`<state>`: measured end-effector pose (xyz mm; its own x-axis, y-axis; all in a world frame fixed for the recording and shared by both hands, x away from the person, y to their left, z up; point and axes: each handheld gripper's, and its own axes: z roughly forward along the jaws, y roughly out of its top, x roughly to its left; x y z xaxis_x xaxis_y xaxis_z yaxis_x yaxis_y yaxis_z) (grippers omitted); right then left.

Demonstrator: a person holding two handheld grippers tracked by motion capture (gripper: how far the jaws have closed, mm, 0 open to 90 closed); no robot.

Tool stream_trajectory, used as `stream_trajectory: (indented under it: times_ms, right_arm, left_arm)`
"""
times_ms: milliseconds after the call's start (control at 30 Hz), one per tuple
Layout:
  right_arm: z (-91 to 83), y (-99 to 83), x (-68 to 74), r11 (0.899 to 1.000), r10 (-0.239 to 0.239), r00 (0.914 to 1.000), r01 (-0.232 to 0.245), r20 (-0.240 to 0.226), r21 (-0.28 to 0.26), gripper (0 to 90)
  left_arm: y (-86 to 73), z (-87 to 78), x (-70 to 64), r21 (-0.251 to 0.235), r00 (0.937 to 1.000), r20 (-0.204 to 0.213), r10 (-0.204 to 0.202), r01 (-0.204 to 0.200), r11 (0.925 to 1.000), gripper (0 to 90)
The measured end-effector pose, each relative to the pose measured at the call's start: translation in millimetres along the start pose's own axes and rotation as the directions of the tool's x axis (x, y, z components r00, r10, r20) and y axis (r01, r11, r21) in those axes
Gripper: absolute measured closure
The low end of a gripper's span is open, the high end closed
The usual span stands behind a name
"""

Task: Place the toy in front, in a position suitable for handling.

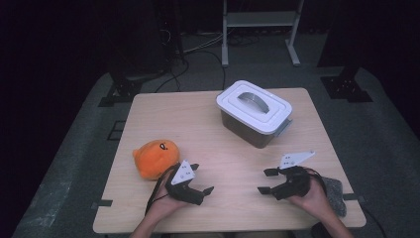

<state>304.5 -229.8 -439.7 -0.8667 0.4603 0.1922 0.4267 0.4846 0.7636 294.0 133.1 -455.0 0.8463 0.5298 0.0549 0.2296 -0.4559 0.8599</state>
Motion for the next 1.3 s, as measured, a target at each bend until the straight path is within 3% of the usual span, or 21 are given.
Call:
stream_trajectory:
  times_ms: [333,633,1300]
  right_arm:
    - [-6.6,-2.8,-2.5,0.999,0.020,0.9998,-0.020,0.001,-0.029,25.3]
    - [-25.8,-7.4,-8.5,0.997,0.040,0.9979,-0.036,0.051,-0.064,25.0]
    - [-56.0,-21.9,-19.7,0.991,0.084,0.9911,-0.072,0.103,-0.112,25.0]
  left_arm:
    - [1.3,0.5,0.7,-0.008,1.0000,0.000,-0.007,0.007,0.9999,8.0]
    - [1.0,-3.6,-1.4,-0.006,0.9999,-0.003,0.012,-0.012,0.9999,8.0]
    - [3.4,-9.1,1.3,-0.033,0.9995,-0.026,0.016,-0.017,0.9993,8.0]
